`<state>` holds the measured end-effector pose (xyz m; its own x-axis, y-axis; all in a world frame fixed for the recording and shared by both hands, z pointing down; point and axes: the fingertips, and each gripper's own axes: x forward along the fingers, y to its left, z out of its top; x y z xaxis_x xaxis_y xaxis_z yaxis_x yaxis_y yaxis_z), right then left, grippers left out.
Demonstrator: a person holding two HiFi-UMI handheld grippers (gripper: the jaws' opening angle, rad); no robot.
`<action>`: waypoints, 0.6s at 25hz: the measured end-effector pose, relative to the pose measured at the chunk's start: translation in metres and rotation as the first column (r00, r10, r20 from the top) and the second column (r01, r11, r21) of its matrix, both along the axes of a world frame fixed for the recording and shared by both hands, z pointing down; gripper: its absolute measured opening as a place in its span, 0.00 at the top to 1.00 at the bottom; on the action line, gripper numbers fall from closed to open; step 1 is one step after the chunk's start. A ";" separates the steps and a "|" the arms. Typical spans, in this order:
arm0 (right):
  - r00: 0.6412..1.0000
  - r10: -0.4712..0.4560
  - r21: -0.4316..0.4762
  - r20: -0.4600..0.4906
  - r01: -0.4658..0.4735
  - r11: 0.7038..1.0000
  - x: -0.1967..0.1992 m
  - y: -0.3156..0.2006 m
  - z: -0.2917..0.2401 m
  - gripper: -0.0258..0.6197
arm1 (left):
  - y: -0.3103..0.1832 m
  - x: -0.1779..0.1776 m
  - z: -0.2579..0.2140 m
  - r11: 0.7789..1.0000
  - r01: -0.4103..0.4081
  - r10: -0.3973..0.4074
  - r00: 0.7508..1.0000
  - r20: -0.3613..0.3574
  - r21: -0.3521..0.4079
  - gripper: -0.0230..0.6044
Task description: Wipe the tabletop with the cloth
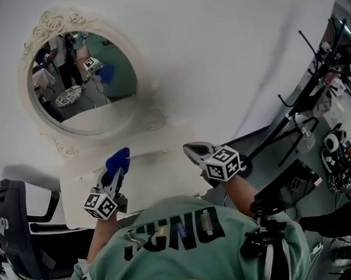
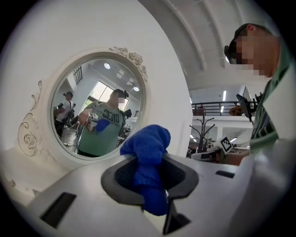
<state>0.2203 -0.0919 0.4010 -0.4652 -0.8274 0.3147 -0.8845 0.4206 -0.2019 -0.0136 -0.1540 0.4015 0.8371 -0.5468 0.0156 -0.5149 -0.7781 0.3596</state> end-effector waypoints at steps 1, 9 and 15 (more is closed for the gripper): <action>1.000 -0.001 0.004 0.001 0.001 1.000 0.002 -0.001 -0.001 0.94 | -0.001 0.001 0.000 1.000 -0.001 0.001 1.000 0.007 -0.002 0.80; 1.000 -0.017 -0.004 0.003 0.017 1.000 0.009 -0.011 0.005 0.94 | -0.005 0.009 0.001 1.000 -0.004 0.004 1.000 0.018 -0.017 0.80; 1.000 -0.002 0.006 0.005 0.002 1.000 0.019 -0.008 0.002 0.94 | -0.007 0.029 0.001 0.998 -0.056 0.056 0.998 0.028 -0.022 0.80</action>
